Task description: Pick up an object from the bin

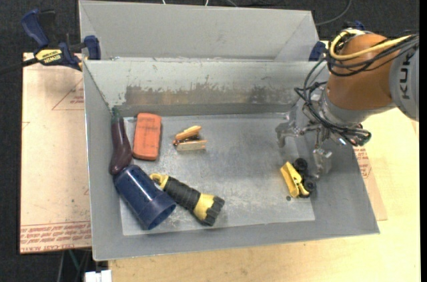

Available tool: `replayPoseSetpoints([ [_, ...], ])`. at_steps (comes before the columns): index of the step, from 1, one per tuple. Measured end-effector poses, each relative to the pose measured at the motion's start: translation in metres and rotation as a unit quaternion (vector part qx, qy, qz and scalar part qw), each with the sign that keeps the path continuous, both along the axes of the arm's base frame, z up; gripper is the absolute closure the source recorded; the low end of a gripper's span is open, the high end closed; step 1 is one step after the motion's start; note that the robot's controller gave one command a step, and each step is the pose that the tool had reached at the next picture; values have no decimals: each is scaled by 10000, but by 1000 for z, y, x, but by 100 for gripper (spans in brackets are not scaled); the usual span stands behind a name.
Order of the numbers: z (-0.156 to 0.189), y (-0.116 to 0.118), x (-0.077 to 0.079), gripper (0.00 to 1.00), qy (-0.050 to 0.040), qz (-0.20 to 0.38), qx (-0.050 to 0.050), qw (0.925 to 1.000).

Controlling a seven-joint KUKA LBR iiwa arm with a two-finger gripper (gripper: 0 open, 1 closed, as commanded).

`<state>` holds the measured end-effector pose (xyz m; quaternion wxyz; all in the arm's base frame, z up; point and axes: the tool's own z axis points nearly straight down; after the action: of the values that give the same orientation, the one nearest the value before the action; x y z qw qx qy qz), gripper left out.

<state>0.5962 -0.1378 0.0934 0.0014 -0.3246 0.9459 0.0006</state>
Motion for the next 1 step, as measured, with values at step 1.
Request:
replayPoseSetpoints([
  [1,22,-8,-21,0,-21,335,-5,9994],
])
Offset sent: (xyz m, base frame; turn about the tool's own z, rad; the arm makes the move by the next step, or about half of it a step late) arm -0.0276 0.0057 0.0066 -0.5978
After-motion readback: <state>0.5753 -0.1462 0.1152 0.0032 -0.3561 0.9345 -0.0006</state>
